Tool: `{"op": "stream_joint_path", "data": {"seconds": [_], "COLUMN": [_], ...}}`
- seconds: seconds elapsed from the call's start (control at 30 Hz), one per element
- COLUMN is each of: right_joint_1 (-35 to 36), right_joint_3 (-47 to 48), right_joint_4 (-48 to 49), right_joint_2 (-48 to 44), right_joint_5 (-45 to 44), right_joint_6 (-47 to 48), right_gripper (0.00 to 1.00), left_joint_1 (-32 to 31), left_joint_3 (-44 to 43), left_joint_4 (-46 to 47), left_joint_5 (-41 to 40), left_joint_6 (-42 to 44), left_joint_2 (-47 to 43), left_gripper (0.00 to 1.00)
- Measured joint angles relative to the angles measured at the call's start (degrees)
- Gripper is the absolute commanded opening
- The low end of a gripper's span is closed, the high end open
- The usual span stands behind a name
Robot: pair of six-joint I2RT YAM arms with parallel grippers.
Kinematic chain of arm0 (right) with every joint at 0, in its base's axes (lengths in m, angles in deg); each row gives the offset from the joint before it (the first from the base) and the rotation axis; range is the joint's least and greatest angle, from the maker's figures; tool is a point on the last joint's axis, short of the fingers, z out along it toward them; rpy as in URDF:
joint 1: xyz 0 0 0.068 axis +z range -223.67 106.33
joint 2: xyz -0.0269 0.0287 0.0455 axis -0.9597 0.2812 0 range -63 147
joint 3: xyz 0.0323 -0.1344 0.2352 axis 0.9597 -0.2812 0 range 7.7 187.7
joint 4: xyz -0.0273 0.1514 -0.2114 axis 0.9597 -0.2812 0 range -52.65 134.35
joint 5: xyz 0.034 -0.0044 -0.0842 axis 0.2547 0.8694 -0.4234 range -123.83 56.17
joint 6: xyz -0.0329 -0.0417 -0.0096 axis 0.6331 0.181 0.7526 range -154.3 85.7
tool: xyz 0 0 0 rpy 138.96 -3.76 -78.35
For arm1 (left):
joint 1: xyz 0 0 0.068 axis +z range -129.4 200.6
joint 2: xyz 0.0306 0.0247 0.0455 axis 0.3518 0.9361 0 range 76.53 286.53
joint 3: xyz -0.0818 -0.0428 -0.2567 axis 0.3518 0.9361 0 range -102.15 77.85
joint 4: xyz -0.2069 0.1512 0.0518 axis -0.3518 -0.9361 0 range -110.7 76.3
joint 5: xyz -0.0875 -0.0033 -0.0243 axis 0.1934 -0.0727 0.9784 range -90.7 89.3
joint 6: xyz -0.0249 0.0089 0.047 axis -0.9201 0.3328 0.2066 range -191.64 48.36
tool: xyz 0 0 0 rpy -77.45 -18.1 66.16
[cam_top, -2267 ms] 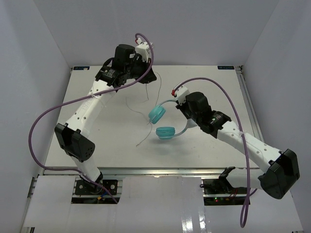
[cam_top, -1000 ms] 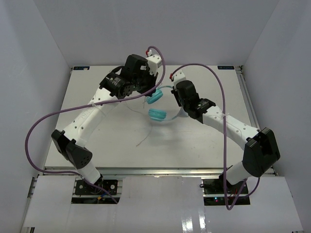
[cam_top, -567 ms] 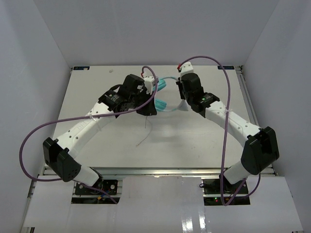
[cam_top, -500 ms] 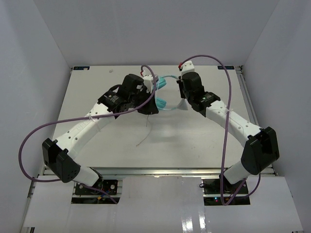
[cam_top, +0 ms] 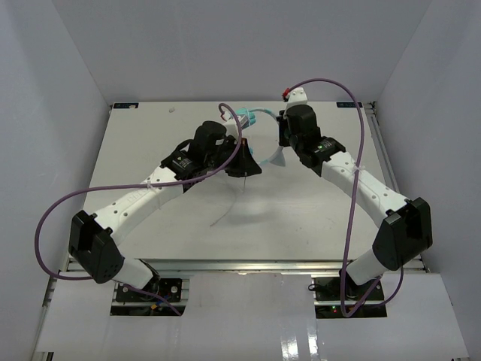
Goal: Wrap the headphones
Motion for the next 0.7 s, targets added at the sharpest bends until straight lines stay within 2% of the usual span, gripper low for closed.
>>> {"op": "stream_joint_path", "data": {"seconds": [0.13, 0.37, 0.7], "right_joint_1": [-1.79, -5.99, -7.25], "right_joint_3": [1.61, 5.58, 6.67], "right_joint_4": [-1.03, -4.22, -6.26], "right_joint_2": [0.02, 0.07, 0.02], "right_joint_5": [2.12, 8.02, 14.29], "right_joint_6": [-1.86, -5.9, -10.87], "right_gripper": [0.08, 0.08, 0.08], "left_joint_1": [-0.21, -0.68, -1.7], "left_joint_3": [2.34, 10.19, 13.89], "left_joint_4": [3.15, 11.96, 20.68], "left_joint_5": [-0.1, -0.63, -0.63], "left_joint_6": [-1.4, -2.18, -1.95], "left_joint_2": [-0.07, -3.02, -4.02], "left_gripper": [0.11, 0.21, 0.22]}}
